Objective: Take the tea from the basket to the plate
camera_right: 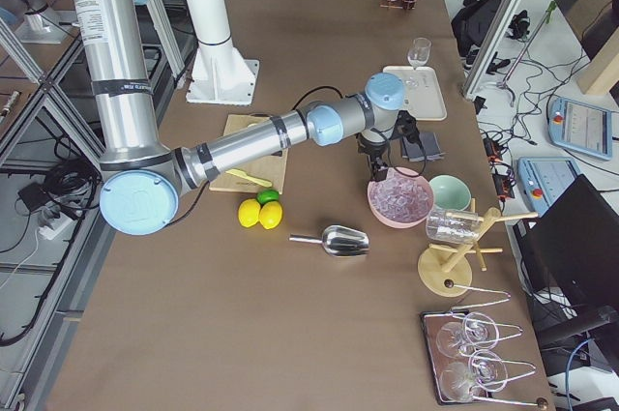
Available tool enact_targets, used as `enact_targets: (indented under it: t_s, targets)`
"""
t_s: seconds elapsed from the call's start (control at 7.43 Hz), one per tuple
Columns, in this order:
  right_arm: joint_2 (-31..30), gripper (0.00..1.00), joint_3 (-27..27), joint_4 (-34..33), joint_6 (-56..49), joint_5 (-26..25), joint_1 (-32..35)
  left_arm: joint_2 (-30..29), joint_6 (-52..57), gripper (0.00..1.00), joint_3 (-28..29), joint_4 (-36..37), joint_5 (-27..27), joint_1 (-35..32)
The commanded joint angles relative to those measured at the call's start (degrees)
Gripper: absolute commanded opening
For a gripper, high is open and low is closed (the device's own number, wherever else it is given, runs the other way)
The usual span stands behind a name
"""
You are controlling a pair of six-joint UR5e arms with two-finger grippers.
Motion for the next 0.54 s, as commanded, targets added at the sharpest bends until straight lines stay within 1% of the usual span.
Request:
enact_targets:
  t_s: [0.0,0.13,0.27,0.4]
  targets:
    - [10.54,0.99,0.23,0.15,0.18,2.57,-4.41,-5.1,-13.77,0.97,3.01,-0.51,-0.17,-3.44]
    - [13.89,0.99,0.84,0.15,0.18,2.48,-6.25,-6.85,-23.49,0.97,3.1,-0.6,-0.26,-4.43]
    - [16.53,0.99,0.67,0.67,0.01,2.39,-7.83,-10.69,-33.59,0.97,5.01,-0.86,-0.26,-4.44]
    - [17.0,0.99,0.41,4.85,0.09,2.13,-9.33,-15.52,-42.48,0.97,7.9,-0.86,-0.26,-4.44]
